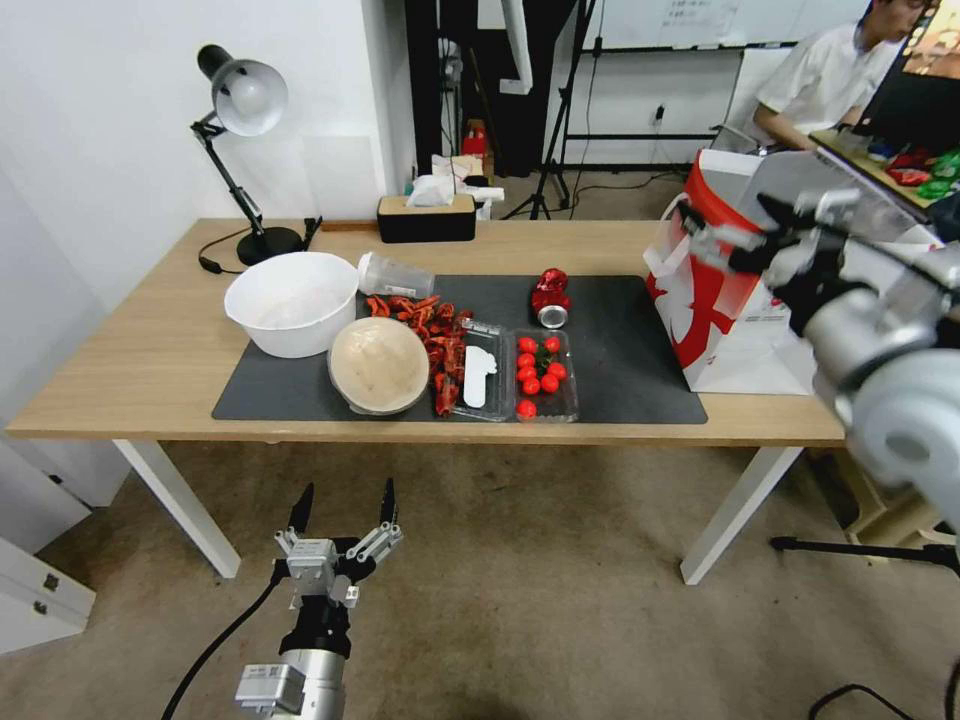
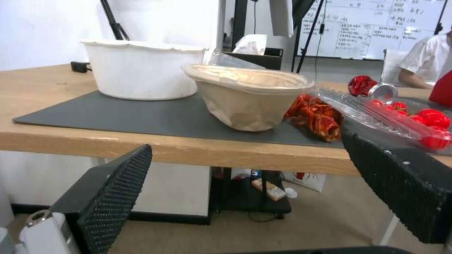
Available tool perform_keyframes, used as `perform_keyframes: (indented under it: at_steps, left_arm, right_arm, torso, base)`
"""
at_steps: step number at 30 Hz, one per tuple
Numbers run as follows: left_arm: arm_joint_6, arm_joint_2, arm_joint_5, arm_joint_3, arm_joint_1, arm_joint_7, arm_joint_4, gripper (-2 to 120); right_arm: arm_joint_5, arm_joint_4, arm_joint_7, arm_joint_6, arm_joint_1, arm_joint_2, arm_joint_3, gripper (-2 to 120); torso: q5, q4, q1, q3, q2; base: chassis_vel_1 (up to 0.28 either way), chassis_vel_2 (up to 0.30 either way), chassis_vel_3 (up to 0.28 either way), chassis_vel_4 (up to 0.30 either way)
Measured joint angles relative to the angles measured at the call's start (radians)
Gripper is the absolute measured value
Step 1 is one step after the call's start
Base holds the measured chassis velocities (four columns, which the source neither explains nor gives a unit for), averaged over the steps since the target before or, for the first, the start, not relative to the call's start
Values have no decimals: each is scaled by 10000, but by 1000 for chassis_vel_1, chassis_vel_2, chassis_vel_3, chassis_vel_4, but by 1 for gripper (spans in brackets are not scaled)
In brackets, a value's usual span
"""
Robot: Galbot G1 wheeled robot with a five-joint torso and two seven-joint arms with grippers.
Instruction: Pick up the trash from the table and place it into the takeout bag.
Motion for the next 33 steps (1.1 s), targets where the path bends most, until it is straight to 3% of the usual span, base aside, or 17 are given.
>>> perform_keyframes:
  at_steps: [5, 8, 18, 24, 33]
  left_arm:
    - [-13, -21, 10, -5, -1, 5, -6, 100]
    - [-61, -25, 10, -20, -12, 8, 29, 100]
    - [-153, -65, -7, -15, -71, 12, 197, 100]
    - [-206, -45, -21, -1, -122, 23, 281, 100]
    - [-223, -2, -76, 6, -217, 28, 418, 100]
  right_arm:
    - [-1178, 222, -542, 856, -1550, 879, 287, 100]
    - [-2311, 19, -1143, 2345, -2938, 1732, 327, 100]
    - [-4133, -1094, -1759, 4812, -4930, 3394, 388, 100]
    - [-4539, -2083, -2123, 5434, -5168, 3959, 183, 100]
    - [-4744, -2647, -2194, 5447, -5262, 4454, -163, 100]
  torso:
    - [2, 1, -1, 0, 0]
    - [1, 3, -1, -1, 0]
    - [-1, 1, -1, 0, 0]
    - [0, 2, 1, 1, -1]
    - [-1, 2, 1, 1, -1]
  base:
    - [0, 0, 0, 0]
    - [0, 0, 0, 0]
    - [0, 0, 0, 0]
    - [0, 0, 0, 0]
    - [0, 0, 0, 0]
